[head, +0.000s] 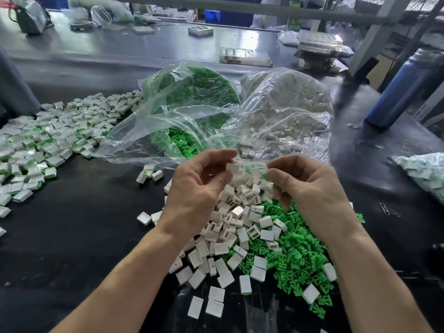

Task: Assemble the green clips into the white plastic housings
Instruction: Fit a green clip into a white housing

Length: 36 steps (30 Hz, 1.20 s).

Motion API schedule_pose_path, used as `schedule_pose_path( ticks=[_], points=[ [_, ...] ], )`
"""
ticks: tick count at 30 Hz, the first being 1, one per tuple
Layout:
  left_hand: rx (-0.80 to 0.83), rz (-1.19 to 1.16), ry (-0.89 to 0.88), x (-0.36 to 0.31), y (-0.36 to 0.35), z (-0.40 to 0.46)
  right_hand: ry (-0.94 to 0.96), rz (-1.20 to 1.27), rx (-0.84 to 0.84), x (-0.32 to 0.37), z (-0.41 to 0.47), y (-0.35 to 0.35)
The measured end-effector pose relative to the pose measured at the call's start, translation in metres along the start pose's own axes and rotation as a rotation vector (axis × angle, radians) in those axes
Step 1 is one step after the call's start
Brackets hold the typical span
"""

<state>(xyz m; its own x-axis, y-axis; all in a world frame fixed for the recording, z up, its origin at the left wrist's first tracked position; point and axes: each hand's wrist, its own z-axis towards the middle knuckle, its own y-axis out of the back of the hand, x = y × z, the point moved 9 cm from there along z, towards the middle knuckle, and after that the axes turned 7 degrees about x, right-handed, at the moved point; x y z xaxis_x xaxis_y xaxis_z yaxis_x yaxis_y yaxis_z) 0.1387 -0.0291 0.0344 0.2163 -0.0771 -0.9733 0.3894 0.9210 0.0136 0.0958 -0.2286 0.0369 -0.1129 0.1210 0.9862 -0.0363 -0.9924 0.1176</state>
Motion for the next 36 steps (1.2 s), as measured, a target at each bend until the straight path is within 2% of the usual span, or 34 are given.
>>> schedule_pose_path(
  ticks=[7, 10, 13, 17, 19, 23, 28, 33, 36],
  points=[
    [0.089, -0.587, 0.1, 0.013, -0.017, 0.002, 0.07, 0.268, 0.064, 0.004, 0.002, -0.029],
    [0.097, -0.665, 0.108, 0.013, -0.019, 0.003, 0.083, 0.332, 0.055, 0.007, 0.001, -0.029],
    [0.101, -0.571, 0.105, 0.013, -0.018, 0.001, 0.09, 0.356, 0.04, 0.008, 0.0, -0.029],
    [0.095, -0.111, 0.053, 0.01, -0.016, -0.003, 0.111, 0.33, 0.002, 0.012, -0.002, -0.029],
    [0.098, -0.022, 0.034, 0.009, -0.019, -0.004, 0.108, 0.286, -0.021, 0.012, -0.004, -0.03],
    [0.074, -0.034, 0.008, 0.004, -0.019, -0.006, 0.07, 0.255, -0.016, 0.008, -0.004, -0.035],
    [0.049, -0.071, -0.014, -0.001, -0.017, -0.007, 0.058, 0.356, -0.006, 0.007, -0.003, -0.037],
    [0.091, -0.103, -0.049, -0.004, -0.024, -0.005, 0.119, 0.268, -0.045, 0.011, -0.007, -0.036],
    [0.074, -0.038, -0.044, 0.0, -0.021, -0.005, 0.126, 0.234, -0.068, 0.013, -0.008, -0.034]
  ],
)
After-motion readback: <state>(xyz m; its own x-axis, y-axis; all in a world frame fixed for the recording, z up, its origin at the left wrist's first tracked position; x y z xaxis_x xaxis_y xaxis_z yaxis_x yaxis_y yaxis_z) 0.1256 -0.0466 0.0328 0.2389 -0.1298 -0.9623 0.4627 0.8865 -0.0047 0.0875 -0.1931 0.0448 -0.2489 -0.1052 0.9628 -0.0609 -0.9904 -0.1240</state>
